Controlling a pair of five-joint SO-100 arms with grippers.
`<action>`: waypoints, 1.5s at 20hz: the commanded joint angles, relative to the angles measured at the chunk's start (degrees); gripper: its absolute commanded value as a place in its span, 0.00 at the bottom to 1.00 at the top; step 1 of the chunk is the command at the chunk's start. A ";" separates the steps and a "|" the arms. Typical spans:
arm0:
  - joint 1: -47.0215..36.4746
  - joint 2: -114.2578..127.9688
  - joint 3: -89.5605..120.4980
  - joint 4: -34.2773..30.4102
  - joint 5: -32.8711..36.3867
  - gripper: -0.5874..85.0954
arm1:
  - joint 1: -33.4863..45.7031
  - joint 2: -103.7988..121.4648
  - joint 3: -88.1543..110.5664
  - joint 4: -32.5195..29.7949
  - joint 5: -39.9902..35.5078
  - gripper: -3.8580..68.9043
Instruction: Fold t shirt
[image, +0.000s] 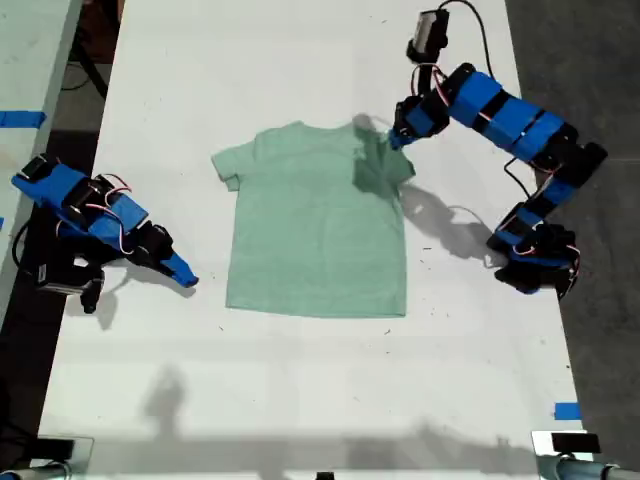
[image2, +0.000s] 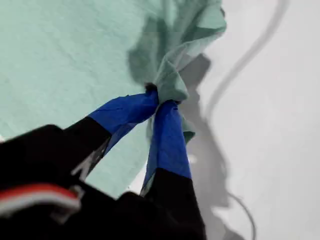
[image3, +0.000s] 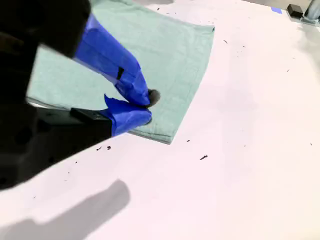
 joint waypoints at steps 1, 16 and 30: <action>-0.09 0.53 2.46 0.18 -1.14 0.00 | -6.94 -2.46 -8.17 -3.69 0.00 0.07; -0.79 0.53 2.46 0.62 -1.58 0.00 | -22.85 -22.50 -23.91 -8.44 -1.32 0.35; -4.48 0.53 2.46 0.70 -1.05 0.00 | -12.13 48.43 45.18 -6.15 10.63 0.08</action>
